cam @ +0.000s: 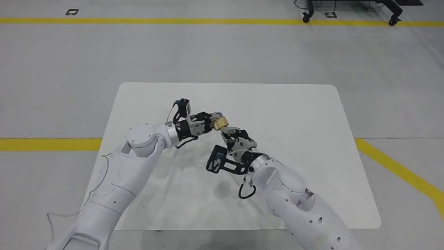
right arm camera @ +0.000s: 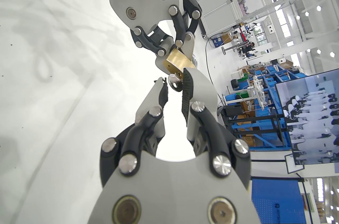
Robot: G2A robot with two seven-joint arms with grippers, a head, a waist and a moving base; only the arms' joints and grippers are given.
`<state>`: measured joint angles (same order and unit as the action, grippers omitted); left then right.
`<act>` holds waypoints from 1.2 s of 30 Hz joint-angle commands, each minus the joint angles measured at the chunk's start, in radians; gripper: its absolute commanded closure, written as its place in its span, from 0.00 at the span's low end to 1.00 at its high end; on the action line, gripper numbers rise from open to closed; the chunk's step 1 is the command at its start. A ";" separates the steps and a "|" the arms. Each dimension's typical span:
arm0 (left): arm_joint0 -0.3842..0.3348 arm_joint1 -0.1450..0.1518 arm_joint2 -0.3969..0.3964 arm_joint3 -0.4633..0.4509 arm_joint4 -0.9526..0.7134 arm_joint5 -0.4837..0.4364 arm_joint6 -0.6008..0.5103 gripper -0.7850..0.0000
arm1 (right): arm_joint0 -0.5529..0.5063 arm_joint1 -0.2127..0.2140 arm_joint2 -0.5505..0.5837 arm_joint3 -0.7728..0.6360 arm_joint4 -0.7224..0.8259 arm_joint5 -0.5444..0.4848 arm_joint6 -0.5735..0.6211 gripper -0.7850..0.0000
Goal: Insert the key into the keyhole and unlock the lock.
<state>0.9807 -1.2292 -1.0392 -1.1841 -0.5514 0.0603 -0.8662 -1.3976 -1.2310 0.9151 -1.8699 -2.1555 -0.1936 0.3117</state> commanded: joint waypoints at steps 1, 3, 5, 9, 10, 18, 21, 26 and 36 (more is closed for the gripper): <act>0.000 0.000 -0.001 0.000 0.000 0.000 0.000 1.00 | 0.001 -0.002 0.001 0.002 0.005 0.004 -0.002 1.00; 0.001 -0.001 -0.001 -0.001 0.002 -0.001 0.000 1.00 | -0.001 -0.003 0.004 0.001 0.011 0.008 -0.011 1.00; 0.001 -0.001 -0.001 -0.001 0.004 -0.001 -0.001 1.00 | -0.006 -0.004 0.010 -0.001 0.029 0.006 -0.026 1.00; 0.001 -0.001 -0.002 -0.003 0.010 -0.004 -0.001 1.00 | -0.016 -0.004 0.044 0.004 0.129 -0.010 -0.077 1.00; 0.002 -0.002 -0.002 -0.003 0.011 -0.006 0.000 1.00 | -0.020 -0.004 0.056 0.006 0.161 -0.013 -0.090 1.00; 0.007 -0.002 -0.004 -0.010 0.033 -0.029 0.008 1.00 | -0.033 0.005 0.207 0.086 0.608 -0.191 -0.288 1.00; 0.010 -0.001 -0.004 -0.015 0.053 -0.039 0.018 1.00 | -0.023 0.010 0.254 0.146 0.766 -0.306 -0.347 1.00; 0.014 0.000 -0.001 -0.025 0.099 -0.056 0.044 1.00 | 0.003 0.014 0.284 0.222 0.900 -0.417 -0.372 1.00; 0.023 -0.002 -0.010 -0.032 0.095 -0.071 0.060 1.00 | -0.015 0.023 0.260 0.133 0.681 -0.349 -0.371 0.56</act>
<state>1.0022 -1.2309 -1.0485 -1.2147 -0.4553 -0.0083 -0.8090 -1.4008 -1.2087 1.1829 -1.7102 -1.4201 -0.5685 -0.0607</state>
